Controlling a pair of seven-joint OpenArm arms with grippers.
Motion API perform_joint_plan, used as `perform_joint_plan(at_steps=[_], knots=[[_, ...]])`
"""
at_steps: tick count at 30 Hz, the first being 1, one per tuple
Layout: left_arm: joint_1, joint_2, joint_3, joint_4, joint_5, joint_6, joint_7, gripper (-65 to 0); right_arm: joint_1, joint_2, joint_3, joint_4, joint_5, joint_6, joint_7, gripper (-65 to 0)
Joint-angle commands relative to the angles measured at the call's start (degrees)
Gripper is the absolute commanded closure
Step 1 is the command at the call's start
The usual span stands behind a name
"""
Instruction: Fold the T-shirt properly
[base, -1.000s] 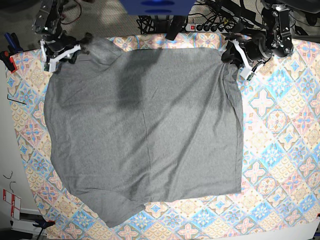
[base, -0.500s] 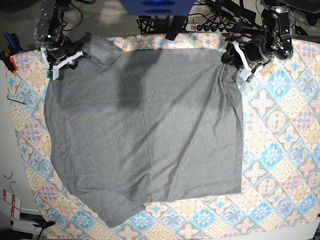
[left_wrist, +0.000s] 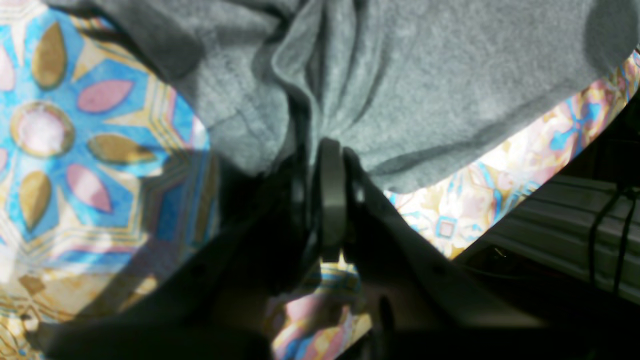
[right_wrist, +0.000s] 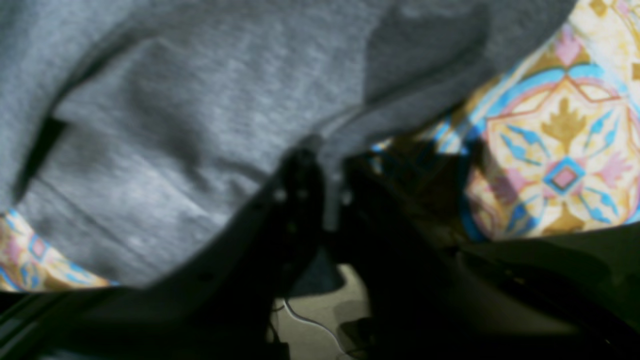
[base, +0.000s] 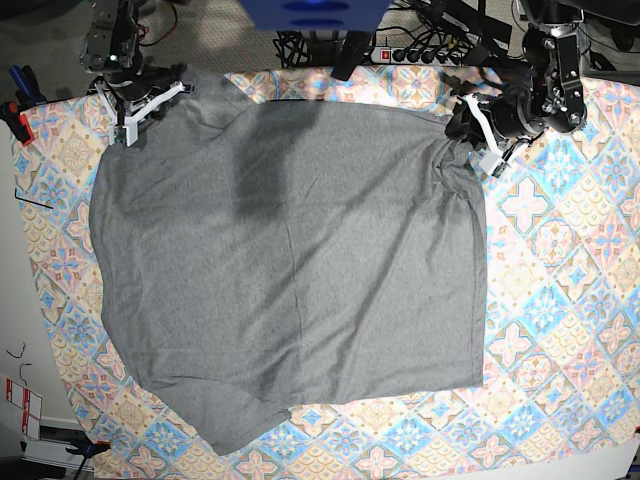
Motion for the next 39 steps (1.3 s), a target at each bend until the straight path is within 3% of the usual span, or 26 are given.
perform_joint_plan(at_steps=[1, 15, 25, 35, 39], knots=[[0.27, -0.95, -0.4, -0.18, 4.41, 2.63, 2.02, -2.7, -1.2, -1.1, -1.42, -0.7, 2.05, 3.23, -5.84, -1.1], [1.59, -0.95, -0.4, -0.09, 4.32, 2.63, 1.94, -2.3, -2.34, -1.1, 5.53, 12.4, 1.61, 3.23, -3.12, -1.0], [1.76, -0.95, -0.66, 0.09, 4.32, 2.63, 1.94, -2.1, -2.08, -0.66, 5.61, 12.92, 1.52, 3.14, -2.5, -0.8], [1.67, -0.95, -0.4, 0.09, 4.41, 2.63, 1.94, -2.3, -2.34, -0.66, 13.09, 12.22, 1.88, 3.05, -3.38, -1.2], [1.67, -0.95, -0.4, 0.09, 4.41, 2.63, 1.94, -2.4, -2.08, -0.84, 17.57, 10.46, 2.05, 3.23, -8.13, -8.9]])
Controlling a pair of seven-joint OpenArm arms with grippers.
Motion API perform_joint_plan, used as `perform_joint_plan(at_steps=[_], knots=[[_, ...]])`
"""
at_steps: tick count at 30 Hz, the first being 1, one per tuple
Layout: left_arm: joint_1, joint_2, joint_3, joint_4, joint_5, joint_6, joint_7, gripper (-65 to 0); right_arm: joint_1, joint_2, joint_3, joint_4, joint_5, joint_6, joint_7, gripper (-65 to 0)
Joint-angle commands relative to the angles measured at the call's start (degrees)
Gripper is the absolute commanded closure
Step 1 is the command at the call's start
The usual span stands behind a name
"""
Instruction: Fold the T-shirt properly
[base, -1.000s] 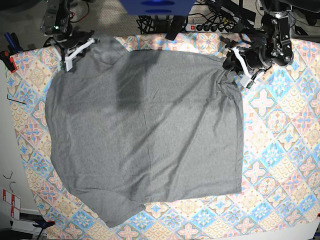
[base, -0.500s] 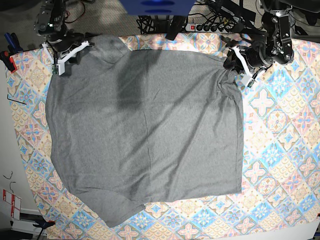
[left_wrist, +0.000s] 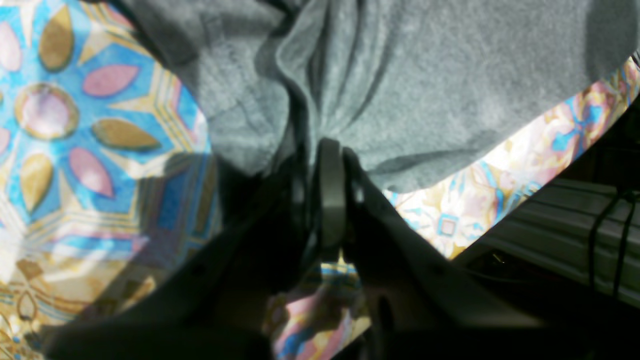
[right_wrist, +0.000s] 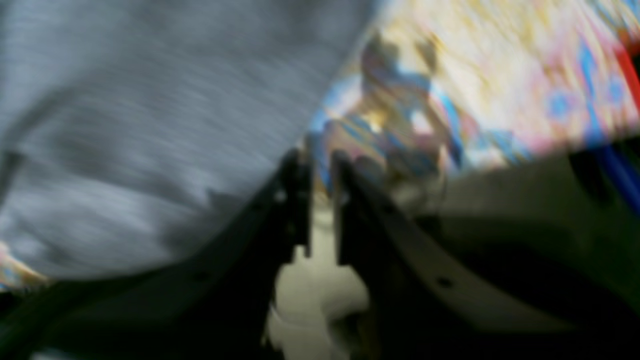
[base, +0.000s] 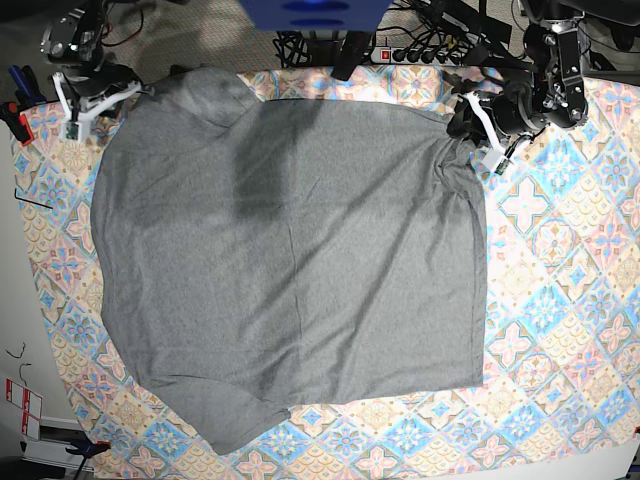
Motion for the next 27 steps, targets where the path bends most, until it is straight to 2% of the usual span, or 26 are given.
perform_joint_plan(at_steps=[1, 4, 8, 10, 13, 16, 20, 27], knots=[[0.45, -0.8, -0.16, -0.09, 4.59, 2.04, 3.31, -2.4, -0.18, 0.26, 1.16, 0.45, 0.37, 0.15, 0.08, -12.4], [0.45, -0.8, -0.16, -0.09, 4.59, 2.04, 3.31, -2.5, -0.09, -0.97, 2.74, 0.45, 1.6, 0.15, -0.53, -24.3], [0.45, -0.8, -0.16, -0.09, 4.59, 2.04, 3.31, -2.5, -0.09, -1.5, 4.41, 0.45, 8.37, 0.5, -0.71, -43.1], [0.45, -0.8, -0.16, -0.09, 4.59, 2.04, 3.31, -2.5, -0.09, -1.5, 4.41, 0.1, 11.53, 3.84, -0.71, -49.3], [0.45, -0.8, -0.16, -0.09, 4.59, 2.04, 3.31, -2.5, -0.09, -1.41, 4.85, -2.63, 13.56, 10.26, -0.71, -50.2], [0.45, -0.8, -0.16, -0.09, 4.59, 2.04, 3.31, -2.5, 2.99, -1.41, 6.43, -7.37, 13.56, 12.28, -1.15, -50.2], [0.45, -0.8, -0.16, -0.09, 4.67, 2.04, 3.31, -2.5, 5.71, -1.41, 6.61, -15.37, 13.47, 17.38, -0.97, -50.2], [0.1, -0.8, -0.16, -0.18, 4.67, 2.04, 3.4, -2.5, 7.21, -1.41, 6.17, -21.26, 13.38, 17.99, -1.24, -50.2]])
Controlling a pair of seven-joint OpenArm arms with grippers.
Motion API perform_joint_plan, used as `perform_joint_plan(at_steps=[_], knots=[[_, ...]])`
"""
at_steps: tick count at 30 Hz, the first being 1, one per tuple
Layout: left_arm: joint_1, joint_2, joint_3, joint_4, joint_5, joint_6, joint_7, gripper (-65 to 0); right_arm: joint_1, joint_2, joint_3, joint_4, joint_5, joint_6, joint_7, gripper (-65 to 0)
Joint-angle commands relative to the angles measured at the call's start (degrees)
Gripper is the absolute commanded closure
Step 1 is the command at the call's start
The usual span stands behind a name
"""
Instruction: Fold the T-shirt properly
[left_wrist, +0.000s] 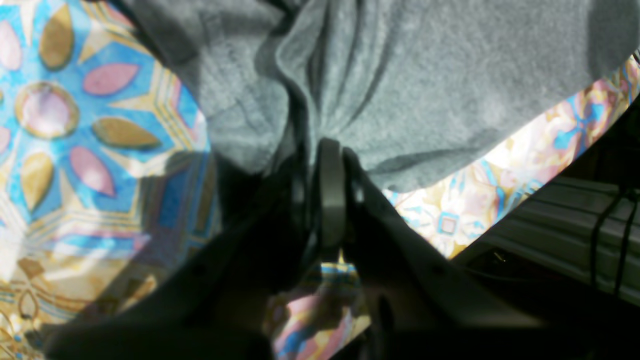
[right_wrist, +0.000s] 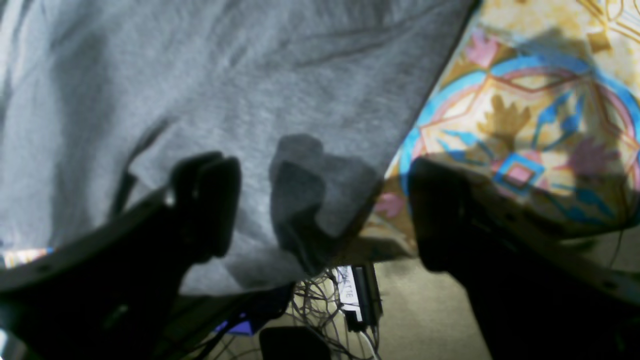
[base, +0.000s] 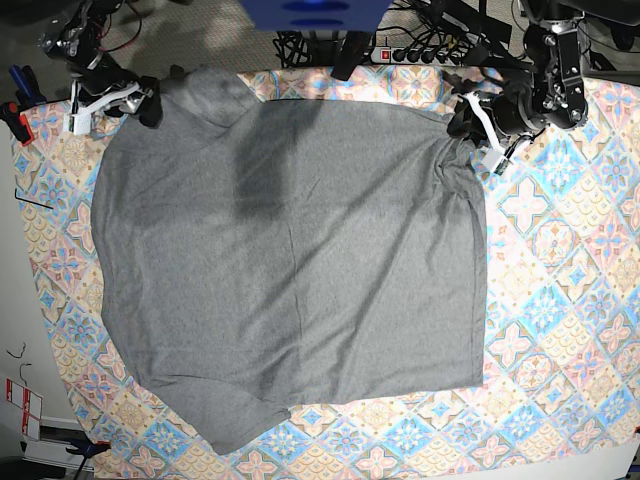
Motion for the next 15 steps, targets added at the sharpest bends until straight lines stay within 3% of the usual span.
perform_joint_plan(at_steps=[1, 9, 15], knots=[[0.25, -0.8, -0.16, -0.22, 4.54, 2.06, 3.05, -2.5, -0.51, -0.47, -1.09, -0.65, -2.42, -0.82, -4.25, -50.2], [0.16, -0.8, -0.16, -0.22, 4.54, 2.06, 3.05, -2.5, -0.77, -0.47, -13.13, -0.3, -2.25, -0.82, -4.78, -50.2], [0.16, -0.8, -0.16, -0.31, 4.54, 2.06, 3.05, -2.6, -0.77, -0.56, -14.45, -0.21, -2.25, -0.82, -7.68, -50.0]])
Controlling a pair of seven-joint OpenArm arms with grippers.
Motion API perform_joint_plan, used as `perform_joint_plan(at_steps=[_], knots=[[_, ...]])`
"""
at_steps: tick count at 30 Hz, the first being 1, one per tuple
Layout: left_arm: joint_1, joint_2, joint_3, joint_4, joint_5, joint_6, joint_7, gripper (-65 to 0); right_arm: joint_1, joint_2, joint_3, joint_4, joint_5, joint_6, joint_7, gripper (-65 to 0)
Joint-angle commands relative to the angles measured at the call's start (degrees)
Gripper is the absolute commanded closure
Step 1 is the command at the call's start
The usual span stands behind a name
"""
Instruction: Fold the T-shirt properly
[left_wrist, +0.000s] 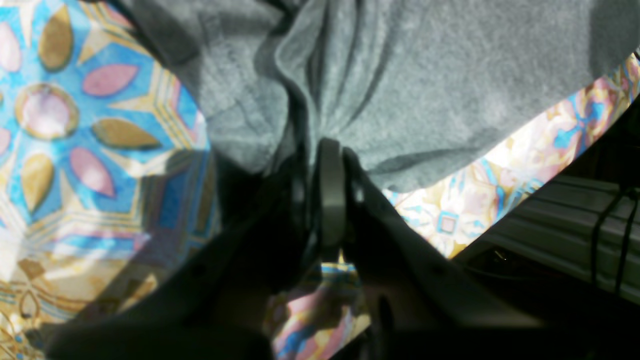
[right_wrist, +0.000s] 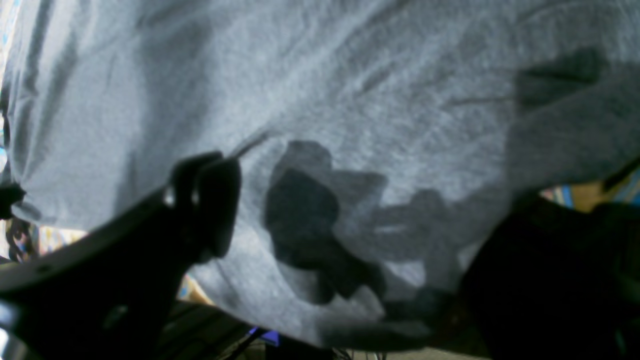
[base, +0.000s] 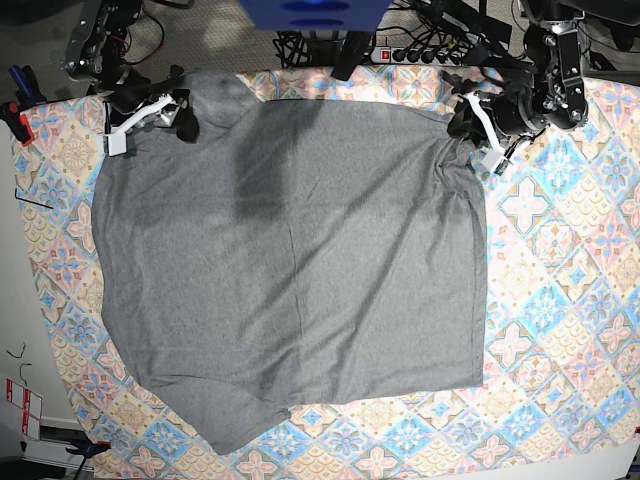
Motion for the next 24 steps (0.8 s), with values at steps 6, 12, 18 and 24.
perform_joint_plan(at_steps=[6, 12, 18, 24], knots=[[0.32, -0.77, -0.16, -0.31, 4.52, 2.22, 2.79, -2.6, -3.23, -1.37, -1.47, -1.13, -3.39, 0.2, -9.65, -24.2], [0.32, -0.77, -0.16, -0.31, 4.52, 2.22, 2.79, -2.6, -4.9, -1.28, -0.68, -1.04, -4.18, -1.12, -9.65, -0.1], [0.23, -0.69, -0.16, -0.31, 4.52, 2.22, 2.79, -2.6, -5.08, -1.9, 4.6, 6.96, -10.77, -6.83, -8.07, -0.9], [0.23, -0.69, -0.16, -0.31, 4.52, 2.22, 2.79, -2.4, -4.72, -5.68, 9.61, 15.66, -22.02, -6.92, -5.78, -1.0]])
